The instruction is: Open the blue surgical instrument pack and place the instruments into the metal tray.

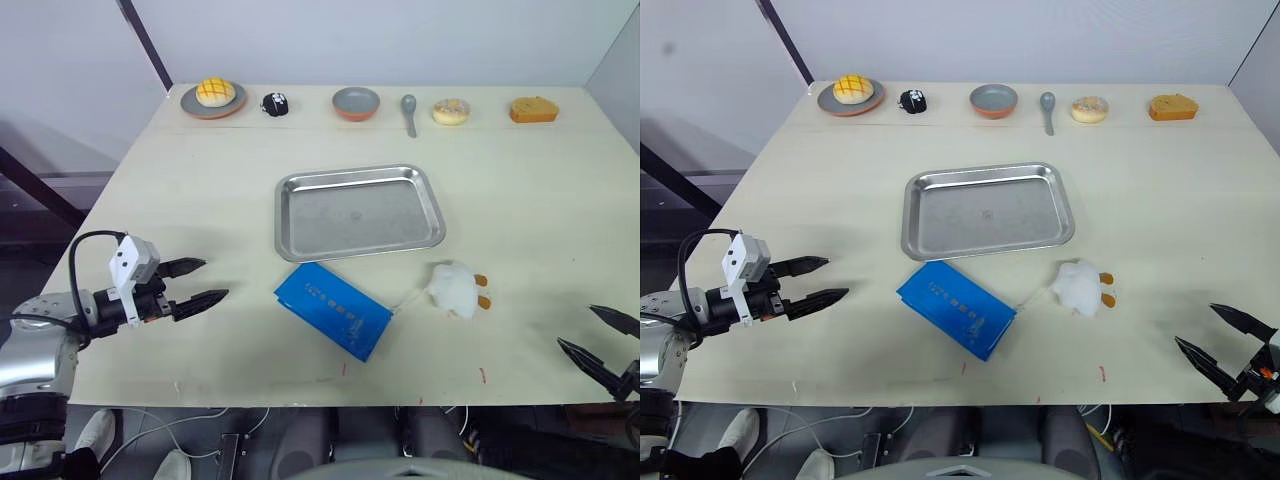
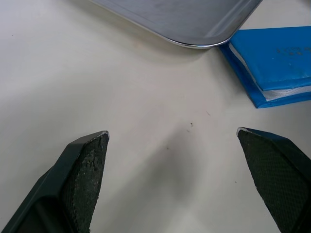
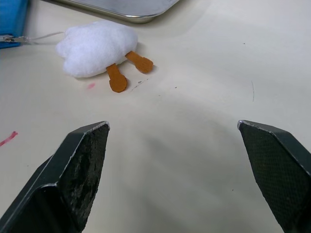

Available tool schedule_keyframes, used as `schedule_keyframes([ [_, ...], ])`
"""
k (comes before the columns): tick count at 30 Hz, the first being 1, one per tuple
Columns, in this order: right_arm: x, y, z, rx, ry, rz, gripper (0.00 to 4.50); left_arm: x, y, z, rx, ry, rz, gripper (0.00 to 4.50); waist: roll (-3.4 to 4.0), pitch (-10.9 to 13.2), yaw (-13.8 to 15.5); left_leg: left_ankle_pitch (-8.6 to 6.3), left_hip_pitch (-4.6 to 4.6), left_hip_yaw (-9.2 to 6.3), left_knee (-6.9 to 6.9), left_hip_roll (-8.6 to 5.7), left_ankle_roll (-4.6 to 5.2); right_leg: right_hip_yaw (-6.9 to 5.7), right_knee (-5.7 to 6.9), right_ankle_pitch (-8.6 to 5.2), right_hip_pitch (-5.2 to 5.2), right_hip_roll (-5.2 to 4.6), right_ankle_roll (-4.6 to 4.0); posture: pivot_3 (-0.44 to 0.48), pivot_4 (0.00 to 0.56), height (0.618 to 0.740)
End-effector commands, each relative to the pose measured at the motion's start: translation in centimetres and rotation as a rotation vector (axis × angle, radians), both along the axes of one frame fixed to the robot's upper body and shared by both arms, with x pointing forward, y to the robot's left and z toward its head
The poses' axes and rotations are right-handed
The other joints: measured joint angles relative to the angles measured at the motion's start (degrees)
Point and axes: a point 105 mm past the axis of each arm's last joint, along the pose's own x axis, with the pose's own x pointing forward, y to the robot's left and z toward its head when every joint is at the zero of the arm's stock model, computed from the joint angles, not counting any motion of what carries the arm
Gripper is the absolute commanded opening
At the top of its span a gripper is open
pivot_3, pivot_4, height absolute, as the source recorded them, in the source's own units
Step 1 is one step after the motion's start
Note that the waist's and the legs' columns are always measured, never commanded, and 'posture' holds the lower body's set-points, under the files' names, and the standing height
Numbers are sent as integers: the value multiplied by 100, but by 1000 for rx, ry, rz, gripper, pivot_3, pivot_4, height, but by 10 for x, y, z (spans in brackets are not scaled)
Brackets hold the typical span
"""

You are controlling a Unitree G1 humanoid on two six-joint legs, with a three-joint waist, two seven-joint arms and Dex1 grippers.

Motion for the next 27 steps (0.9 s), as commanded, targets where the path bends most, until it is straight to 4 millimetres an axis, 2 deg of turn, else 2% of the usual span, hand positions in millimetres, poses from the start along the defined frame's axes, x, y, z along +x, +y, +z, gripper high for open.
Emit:
schedule_keyframes([
  [1, 0, -2, 8, -2, -37, -7, 4445, 2, 4, 9, 4, -43, -3, 4500, 0, 0, 0, 0, 0, 0, 0, 0, 0, 0, 0, 0, 0, 0, 0, 0, 150, 732],
  [9, 1, -5, 7, 4, -19, 1, 4445, 7, 9, 6, 17, -69, -3, 4500, 0, 0, 0, 0, 1, 2, 0, -1, 0, -1, 1, 0, 0, 1, 0, 0, 150, 732],
  [12, 3, 0, 14, 18, -59, 20, 4445, 15, 10, 11, 15, -85, 2, 4500, -1, 1, 11, 0, 1, 1, 0, -2, 0, -2, 1, 0, 0, 4, 0, 0, 150, 732],
  [20, 3, 38, 16, 16, -18, 135, 4445, 18, -2, 12, 6, -37, -115, 4500, -1, 1, 6, 0, 0, 4, 0, -2, 0, 1, 5, 0, -2, 11, 1, 0, 150, 732],
  [23, 5, 64, 14, -22, 13, 191, 4445, 23, -9, 11, 17, -33, -159, 4500, -2, 1, 5, 1, 1, 3, 4, -2, 0, 1, 11, 0, -3, 18, 1, 0, 150, 732],
  [26, 4, 86, 14, -22, 30, 256, 4500, 28, -16, 10, 13, -26, -196, 3786, -2, 1, 9, 1, 0, 2, 4, -7, -1, 2, 11, 0, -4, 24, 1, 0, 150, 732],
  [27, 3, 95, 15, -13, 36, 285, 4500, 30, -18, 9, 19, -25, -211, 3414, -2, 1, 8, 1, -1, 2, 4, -12, -1, 2, 10, 0, -4, 25, 1, 0, 150, 732],
])
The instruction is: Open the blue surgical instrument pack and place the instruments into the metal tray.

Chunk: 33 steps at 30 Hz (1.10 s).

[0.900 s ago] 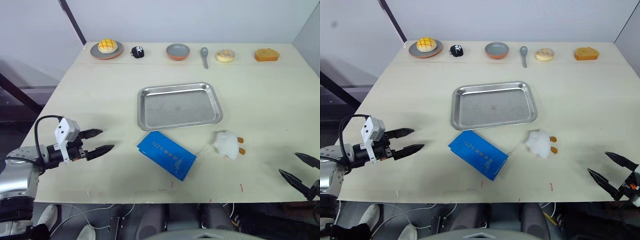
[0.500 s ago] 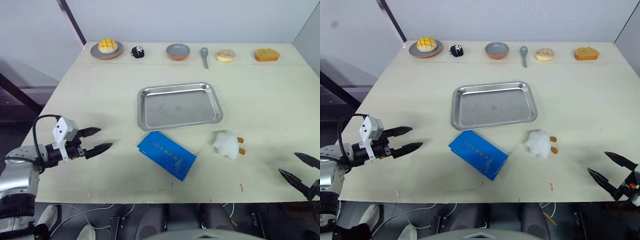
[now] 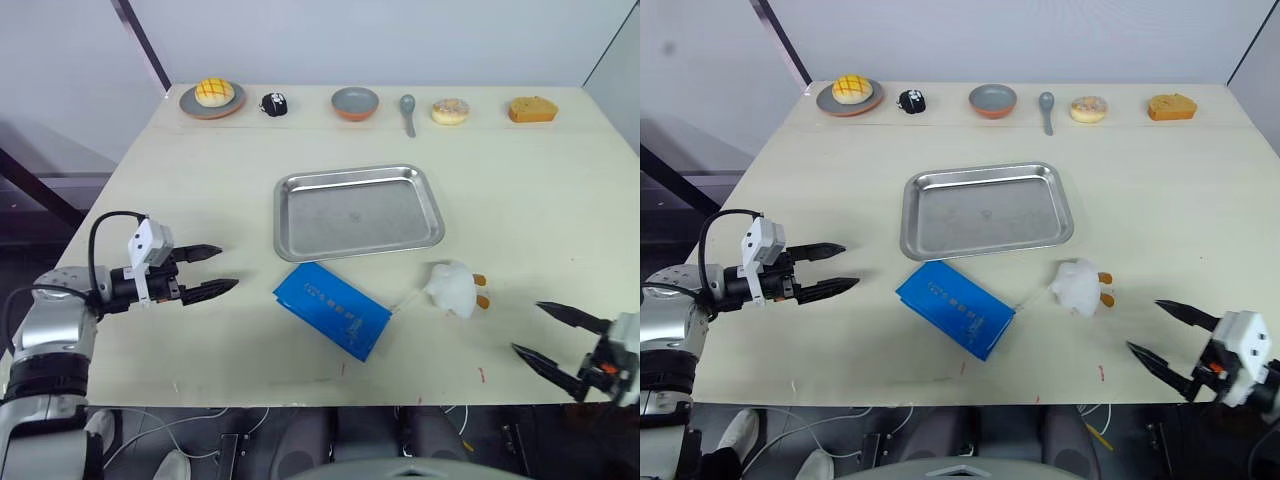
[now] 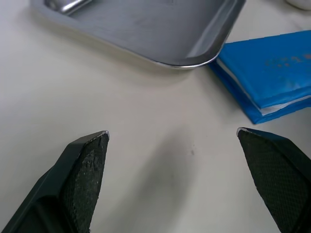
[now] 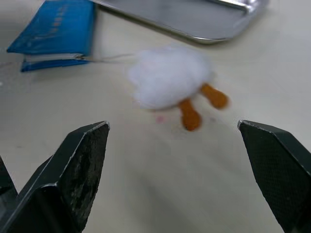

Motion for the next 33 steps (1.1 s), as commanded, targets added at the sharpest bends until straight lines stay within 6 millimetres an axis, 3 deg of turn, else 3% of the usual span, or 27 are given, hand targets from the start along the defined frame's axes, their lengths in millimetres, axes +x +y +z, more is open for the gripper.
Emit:
schedule_keyframes([
  [1, -1, 23, 7, 1, -7, 82, 4500, 4, -6, 1, 22, -15, -51, 3123, -1, 0, 0, 0, 0, 0, 0, 0, 0, 0, 0, 0, 0, 0, 0, 0, 150, 732],
  [2, -1, 31, 6, 9, 1, 108, 4500, 6, -9, 0, 25, -16, -65, 2647, -4, 1, 3, 0, -1, 0, 0, 0, 0, 0, -1, 0, 0, 1, 0, 0, 150, 732],
  [4, -1, 42, 5, 25, 18, 142, 3944, 9, -14, -2, 26, -16, -87, 1815, -9, 4, 4, 0, -1, -1, 4, -3, 0, 0, 0, 0, 0, 3, 0, 0, 150, 732],
  [6, -1, 45, 5, 30, 25, 148, 3033, 10, -15, -3, 26, -16, -94, 861, -13, 6, 2, 0, -1, -1, 6, -3, 0, 1, 1, 0, 0, 3, 0, 0, 150, 732],
  [8, 5, 60, -3, 23, 45, 187, 2178, 12, -27, -9, 35, -9, -150, 7, -20, 7, -7, 0, -2, -1, 6, -2, 0, 1, 0, 0, 0, 4, 0, 0, 150, 732],
  [12, 8, 82, -16, 16, 88, 244, 78, 13, -43, -17, 35, 3, -222, 0, -23, 8, -9, 1, -1, -3, 11, -2, -1, 0, 6, 0, 0, 8, 0, 0, 150, 732],
  [22, 23, 119, -25, 20, 106, 286, 78, 11, -77, -31, -12, 22, -317, 0, -30, 12, -19, 2, -8, -9, 16, -2, -3, -2, 6, 0, -3, 12, 0, 0, 150, 732],
  [33, 40, 124, -26, 0, 90, 264, 78, -5, -104, -34, -51, 57, -429, 0, -30, 12, -6, 3, -12, -11, 18, -3, -5, -2, 3, 0, -2, 11, 0, 0, 150, 732],
])
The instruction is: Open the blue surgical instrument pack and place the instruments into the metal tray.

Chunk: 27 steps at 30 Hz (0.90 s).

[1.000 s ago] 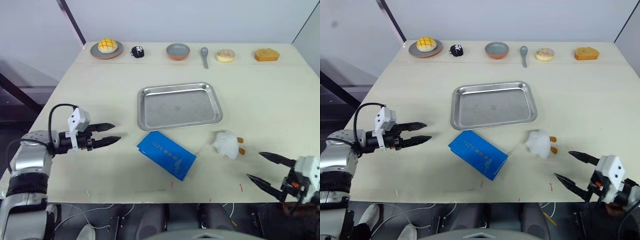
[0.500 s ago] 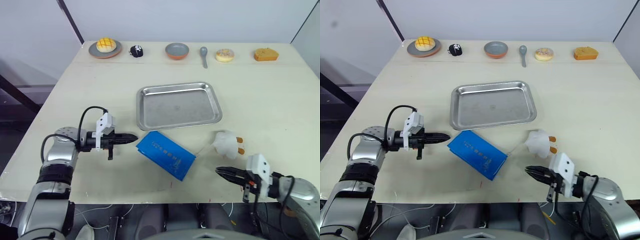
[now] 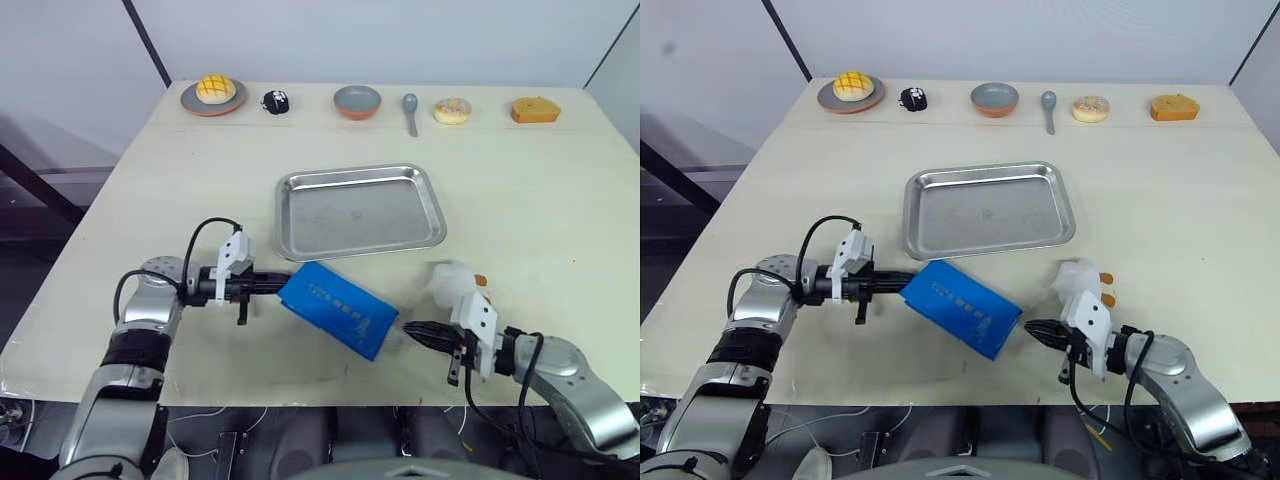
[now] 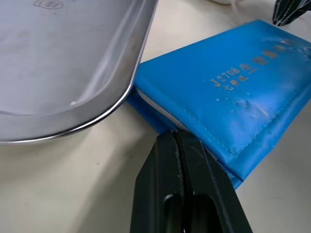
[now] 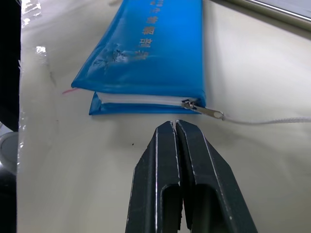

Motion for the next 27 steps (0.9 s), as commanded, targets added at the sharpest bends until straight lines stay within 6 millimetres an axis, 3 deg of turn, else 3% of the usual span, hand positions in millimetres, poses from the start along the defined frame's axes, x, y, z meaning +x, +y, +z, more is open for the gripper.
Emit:
schedule_keyframes([
  [1, 3, 1, 6, 7, -28, -4, 78, -11, -17, 2, -23, 9, -76, 0, 0, 0, -2, 0, 0, 0, 0, 0, 0, 1, 0, 0, 0, 0, 0, 0, 150, 732],
  [7, 6, -4, 6, 21, -29, -30, 78, -26, -32, -4, -48, 41, -109, 0, 0, 0, -7, 0, 2, -3, 0, 2, 0, -1, 2, 0, 1, 0, 0, 0, 150, 732],
  [15, 26, -30, 6, -45, -84, -107, 78, -36, -51, -15, -73, 63, -127, 0, 3, -1, 25, 0, 5, -2, 1, 0, 0, 0, 3, 0, 3, -2, 0, 0, 150, 732],
  [23, 34, -39, 10, -33, -117, -140, 78, -35, -52, -19, -69, 47, -107, 0, 11, -6, 93, 1, 6, -2, 2, -1, 0, 1, 5, 0, 4, -2, 0, 0, 150, 732],
  [27, 26, -47, 10, -37, -113, -127, 78, -31, -39, -17, -57, 39, -64, 0, 13, -7, 103, 1, 5, -2, 2, -1, 0, 0, 3, 0, 4, -2, 0, 0, 150, 732],
])
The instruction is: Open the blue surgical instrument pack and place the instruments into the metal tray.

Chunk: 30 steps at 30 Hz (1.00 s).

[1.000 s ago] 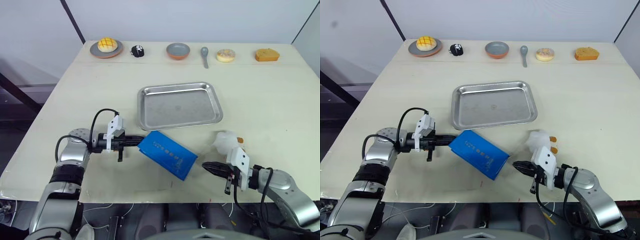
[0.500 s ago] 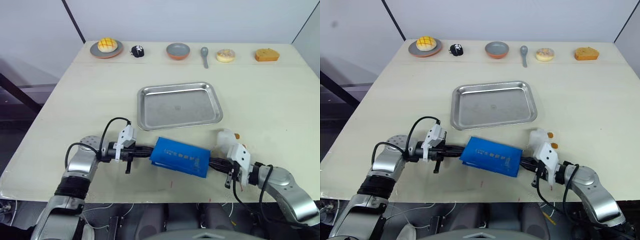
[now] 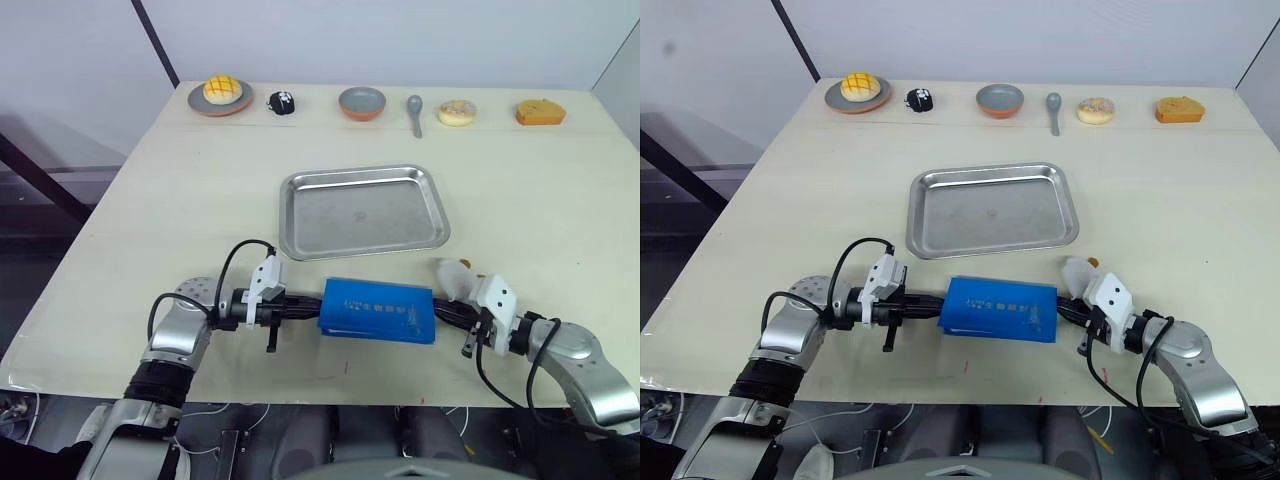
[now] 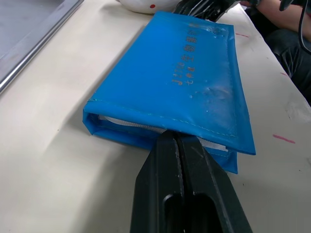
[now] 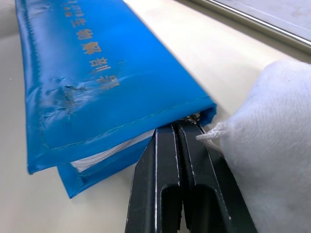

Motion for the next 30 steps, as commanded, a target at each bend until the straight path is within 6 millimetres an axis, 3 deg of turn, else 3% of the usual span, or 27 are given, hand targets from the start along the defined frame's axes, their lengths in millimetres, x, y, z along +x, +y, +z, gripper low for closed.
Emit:
schedule_keyframes([
  [1, -3, -8, 12, 12, -43, 4, 78, -2, 9, -6, 16, 22, 22, 0, 0, 0, -9, 0, 1, 0, 0, 0, 0, 0, 0, 0, 0, 0, 0, 0, 150, 732],
  [6, -6, -24, 15, -4, -61, -20, 78, 0, 24, -4, 43, 14, 46, 0, 2, 0, -38, 0, 6, 1, 0, 3, 0, 2, 5, 0, 0, 7, -1, 0, 150, 732],
  [9, 6, -34, 22, 33, -116, -111, 78, 1, 28, -5, 50, 11, 58, 0, 3, 0, -77, 0, 6, 0, -1, 6, 0, 2, 5, -1, 0, 10, -2, 0, 150, 732],
  [14, 13, -36, 23, 73, -132, -172, 78, 0, 30, -6, 48, 7, 61, 0, 6, -1, -104, 0, 6, -1, -3, 6, 0, 2, 4, -1, 0, 9, -2, 0, 150, 732],
  [18, 6, -33, 19, 62, -112, -142, 78, 0, 34, 0, 25, 6, 86, 0, 7, -1, -125, 0, 6, 1, -3, 6, -1, 5, 4, 0, 0, 9, -2, 0, 150, 732],
  [28, -35, -36, 24, 38, -78, 21, 78, -10, 51, 63, -42, -107, 18, 0, 8, 7, -116, 0, -1, 0, -4, 26, 0, 3, -3, 0, -1, 3, -1, 0, 150, 732],
  [30, -42, -34, 26, 32, -87, 68, 580, -15, 49, 73, -43, -125, -27, 0, 8, 7, -112, 0, 0, 1, -4, 26, 0, 3, -3, 0, 0, 2, -1, 0, 150, 732],
])
